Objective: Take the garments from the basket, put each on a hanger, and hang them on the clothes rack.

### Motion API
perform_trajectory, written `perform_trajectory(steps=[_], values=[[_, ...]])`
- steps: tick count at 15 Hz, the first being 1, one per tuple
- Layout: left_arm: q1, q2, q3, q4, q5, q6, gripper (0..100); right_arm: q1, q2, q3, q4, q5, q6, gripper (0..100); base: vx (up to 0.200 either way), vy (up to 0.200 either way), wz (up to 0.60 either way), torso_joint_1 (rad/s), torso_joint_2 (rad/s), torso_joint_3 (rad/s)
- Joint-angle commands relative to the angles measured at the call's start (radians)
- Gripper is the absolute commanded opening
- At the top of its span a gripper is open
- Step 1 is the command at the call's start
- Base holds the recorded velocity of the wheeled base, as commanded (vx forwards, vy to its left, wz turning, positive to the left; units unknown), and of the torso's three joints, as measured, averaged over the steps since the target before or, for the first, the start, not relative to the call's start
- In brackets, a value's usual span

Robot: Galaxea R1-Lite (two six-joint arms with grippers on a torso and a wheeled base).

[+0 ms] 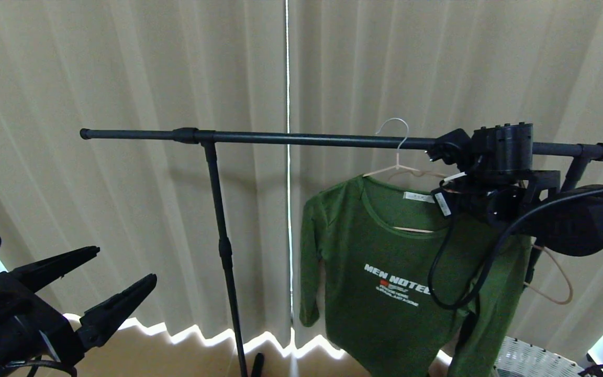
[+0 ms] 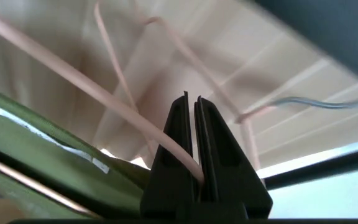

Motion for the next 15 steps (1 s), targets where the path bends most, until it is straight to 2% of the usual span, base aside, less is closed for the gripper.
perform_trajectory(steps=[1, 8, 11, 15], values=[[0.001, 0.002, 0.001, -0.001, 0.000, 0.000, 100, 0.020, 0.009, -0.002, 0.015, 0.000, -0.001, 0, 0.000, 0.000, 0.00, 0.000, 0.00, 0.000], [0.001, 0.002, 0.001, -0.001, 0.000, 0.001, 100, 0.089, 0.012, -0.004, 0.040, -0.002, -0.010, 0, 0.000, 0.000, 0.00, 0.000, 0.00, 0.000], [0.001, 0.001, 0.001, -0.001, 0.000, 0.001, 100, 0.098, 0.051, -0.037, 0.041, -0.002, -0.045, 0, 0.000, 0.000, 0.00, 0.000, 0.00, 0.000], [0.005, -0.001, -0.002, -0.001, 0.000, 0.001, 100, 0.120, 0.081, -0.082, 0.055, 0.000, -0.048, 0, 0.000, 0.000, 0.00, 0.000, 0.00, 0.000]])
